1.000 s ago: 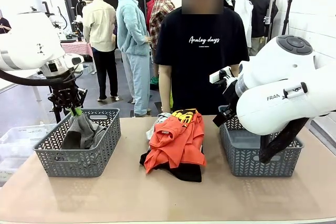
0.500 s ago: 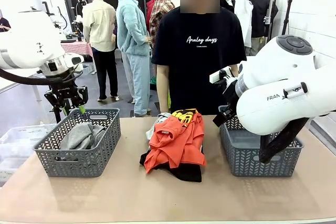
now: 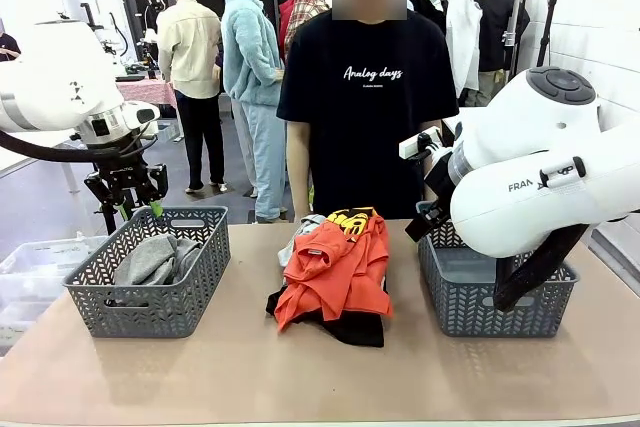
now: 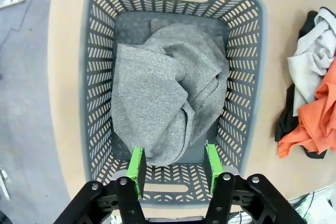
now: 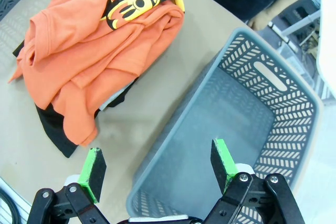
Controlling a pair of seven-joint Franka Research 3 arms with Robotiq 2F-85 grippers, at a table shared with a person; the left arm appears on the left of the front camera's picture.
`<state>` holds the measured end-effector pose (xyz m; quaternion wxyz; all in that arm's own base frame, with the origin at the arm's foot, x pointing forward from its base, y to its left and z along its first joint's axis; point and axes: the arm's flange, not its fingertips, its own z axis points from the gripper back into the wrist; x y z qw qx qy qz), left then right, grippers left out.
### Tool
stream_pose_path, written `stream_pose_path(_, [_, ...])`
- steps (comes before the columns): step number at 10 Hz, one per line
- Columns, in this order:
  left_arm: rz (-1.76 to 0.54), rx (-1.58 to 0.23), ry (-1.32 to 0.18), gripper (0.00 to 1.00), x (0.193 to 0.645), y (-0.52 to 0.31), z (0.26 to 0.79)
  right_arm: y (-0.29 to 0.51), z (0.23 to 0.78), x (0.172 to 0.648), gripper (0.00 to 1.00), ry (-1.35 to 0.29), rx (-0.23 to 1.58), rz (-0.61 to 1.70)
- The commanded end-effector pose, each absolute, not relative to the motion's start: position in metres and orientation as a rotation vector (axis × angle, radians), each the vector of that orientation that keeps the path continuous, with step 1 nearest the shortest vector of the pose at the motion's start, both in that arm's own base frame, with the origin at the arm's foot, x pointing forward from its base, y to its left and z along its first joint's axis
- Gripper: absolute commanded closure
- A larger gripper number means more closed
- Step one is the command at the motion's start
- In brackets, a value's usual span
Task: Sort the tops and bottoms.
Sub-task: Sort the clothes according to human instructions, then lift clothes from the center of the table with your right hand.
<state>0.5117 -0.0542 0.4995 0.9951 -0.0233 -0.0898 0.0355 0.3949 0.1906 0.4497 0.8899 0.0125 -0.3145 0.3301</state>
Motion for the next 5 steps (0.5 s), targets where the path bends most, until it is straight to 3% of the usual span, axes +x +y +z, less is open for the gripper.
stream_pose_path(1, [0.074,-0.050,-0.183,0.41,0.5114,-0.0531,0.4997,0.1905,0.4493,0.3953,0.00,-0.659,0.029,0.684])
stream_pose_path(5, [0.074,-0.050,-0.183,0.41,0.5114,-0.0531,0.4997,0.1905,0.4493,0.3953,0.00,-0.659,0.029,0.684])
